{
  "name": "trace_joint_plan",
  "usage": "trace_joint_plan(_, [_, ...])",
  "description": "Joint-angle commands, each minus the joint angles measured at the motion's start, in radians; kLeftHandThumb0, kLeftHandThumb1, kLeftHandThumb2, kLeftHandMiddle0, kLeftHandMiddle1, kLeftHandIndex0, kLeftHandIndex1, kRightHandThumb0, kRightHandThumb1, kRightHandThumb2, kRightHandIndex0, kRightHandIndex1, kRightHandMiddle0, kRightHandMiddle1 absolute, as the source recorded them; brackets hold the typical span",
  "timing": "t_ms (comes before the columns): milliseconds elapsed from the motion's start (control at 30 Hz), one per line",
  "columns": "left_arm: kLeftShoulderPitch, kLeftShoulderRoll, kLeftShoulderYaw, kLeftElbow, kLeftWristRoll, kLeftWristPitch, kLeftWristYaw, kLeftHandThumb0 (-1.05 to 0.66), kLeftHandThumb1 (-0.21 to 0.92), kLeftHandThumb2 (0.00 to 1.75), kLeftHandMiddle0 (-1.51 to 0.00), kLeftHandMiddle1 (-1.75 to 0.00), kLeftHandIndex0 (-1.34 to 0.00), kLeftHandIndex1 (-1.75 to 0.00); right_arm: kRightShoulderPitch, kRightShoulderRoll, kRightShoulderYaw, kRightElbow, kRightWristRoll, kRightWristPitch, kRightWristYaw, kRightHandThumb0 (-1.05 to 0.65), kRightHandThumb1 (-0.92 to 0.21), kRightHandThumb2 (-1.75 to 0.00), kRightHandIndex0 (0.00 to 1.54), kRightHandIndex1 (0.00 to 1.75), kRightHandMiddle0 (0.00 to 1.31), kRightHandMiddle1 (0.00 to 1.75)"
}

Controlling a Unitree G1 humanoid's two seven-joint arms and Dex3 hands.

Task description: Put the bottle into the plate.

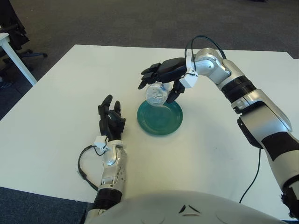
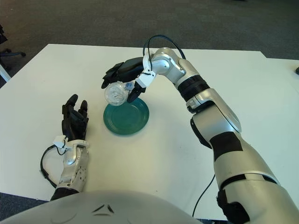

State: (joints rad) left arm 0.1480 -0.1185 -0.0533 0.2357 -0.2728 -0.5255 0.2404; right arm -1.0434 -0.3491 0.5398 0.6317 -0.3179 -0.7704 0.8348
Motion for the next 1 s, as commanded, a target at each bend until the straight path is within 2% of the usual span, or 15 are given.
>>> trace_joint_plan(0, [0.056, -0.157, -0.017, 0.058, 0.004, 0.019, 0.03, -0.78, 0.92, 0.86, -0.44, -0.04, 0.0, -0.9, 0.023, -0.002, -0.045, -0.073, 0.052, 0.045, 0.006, -1.04, -0.92, -0.89, 0.36, 0.0, 0.0, 0.64])
trace_joint_plan(167, [0.05, -0.153, -0.017, 0.059, -0.005, 0.022, 0.026, -0.76, 0.92, 0.89, -0.46, -0.04, -0.02, -0.91, 0.03, -0.003, -0.062, -0.079, 0.003, 0.002, -0.068, -1.05, -0.92, -0.83, 0.34, 0.0, 0.0, 0.65])
trace_joint_plan(333, [0.041, -0.148, -0.009, 0.06, -0.02, 0.028, 0.02, -0.75, 0.92, 0.89, -0.51, -0.07, -0.06, -0.93, 0.032, -0.002, -0.083, -0.073, -0.068, -0.054, -0.191, -1.01, -0.92, -0.73, 0.36, 0.01, 0.0, 0.68])
trace_joint_plan(533, [0.04, -0.142, -0.005, 0.064, -0.028, 0.039, 0.016, -0.74, 0.92, 0.89, -0.53, -0.08, -0.09, -0.95, 0.027, -0.01, -0.079, -0.05, -0.133, -0.101, -0.278, -0.96, -0.92, -0.66, 0.39, 0.02, 0.0, 0.68])
trace_joint_plan(733, [0.034, -0.129, -0.003, 0.067, -0.006, 0.056, 0.03, -0.74, 0.92, 0.93, -0.51, -0.06, -0.09, -0.94, 0.009, -0.013, -0.075, -0.022, -0.164, -0.128, -0.312, -0.95, -0.92, -0.67, 0.4, 0.02, 0.0, 0.65])
trace_joint_plan(833, [0.028, -0.125, -0.003, 0.069, 0.016, 0.066, 0.046, -0.75, 0.92, 0.94, -0.49, -0.05, -0.07, -0.94, -0.027, -0.012, -0.084, -0.012, -0.14, -0.12, -0.289, -0.96, -0.92, -0.7, 0.41, 0.02, 0.0, 0.64])
trace_joint_plan(967, [0.021, -0.124, -0.002, 0.07, 0.026, 0.076, 0.057, -0.77, 0.92, 0.94, -0.47, -0.04, -0.05, -0.93, -0.039, -0.011, -0.092, -0.009, -0.125, -0.118, -0.283, -0.97, -0.92, -0.72, 0.43, 0.02, 0.0, 0.65])
